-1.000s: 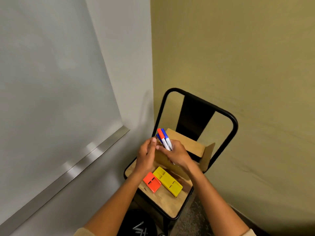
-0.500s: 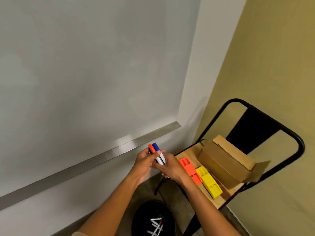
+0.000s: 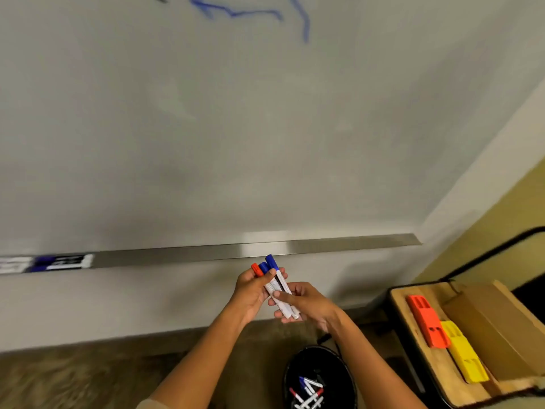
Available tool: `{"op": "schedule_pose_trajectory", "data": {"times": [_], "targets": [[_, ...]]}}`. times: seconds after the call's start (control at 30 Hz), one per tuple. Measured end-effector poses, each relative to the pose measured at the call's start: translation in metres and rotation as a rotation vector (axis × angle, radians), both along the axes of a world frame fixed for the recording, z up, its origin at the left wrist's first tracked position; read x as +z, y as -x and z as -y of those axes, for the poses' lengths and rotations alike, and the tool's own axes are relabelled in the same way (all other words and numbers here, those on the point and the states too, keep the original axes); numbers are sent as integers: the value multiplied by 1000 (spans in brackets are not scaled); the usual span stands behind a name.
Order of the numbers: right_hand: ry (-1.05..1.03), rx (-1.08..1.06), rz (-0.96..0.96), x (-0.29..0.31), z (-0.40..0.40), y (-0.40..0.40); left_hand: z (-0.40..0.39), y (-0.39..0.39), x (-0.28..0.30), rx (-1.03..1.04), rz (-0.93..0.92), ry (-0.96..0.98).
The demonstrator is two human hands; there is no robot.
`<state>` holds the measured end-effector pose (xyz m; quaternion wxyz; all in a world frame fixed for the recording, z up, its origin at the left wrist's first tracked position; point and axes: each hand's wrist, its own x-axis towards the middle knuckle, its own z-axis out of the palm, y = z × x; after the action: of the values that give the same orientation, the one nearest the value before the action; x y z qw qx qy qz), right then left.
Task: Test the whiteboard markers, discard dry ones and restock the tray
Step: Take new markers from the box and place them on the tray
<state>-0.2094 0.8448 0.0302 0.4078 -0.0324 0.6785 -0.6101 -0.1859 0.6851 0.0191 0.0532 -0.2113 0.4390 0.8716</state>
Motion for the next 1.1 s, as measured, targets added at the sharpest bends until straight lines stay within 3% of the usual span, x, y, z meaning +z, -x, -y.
{"op": "schedule_pose_trajectory", "data": {"times": [0.3,0.57,0.93,1.1], "targets": [[161,-202,284,-18,127,4,127,-29,-11,413,58,-30],[209,-274,349,-50,229,39,209,-18,-32,635,191,-22],[119,-290,248,-76,324,82,282,22,-46,768,348,-4],[89,-337,265,-95,341,89,299,31,-57,728,413,6]]}}
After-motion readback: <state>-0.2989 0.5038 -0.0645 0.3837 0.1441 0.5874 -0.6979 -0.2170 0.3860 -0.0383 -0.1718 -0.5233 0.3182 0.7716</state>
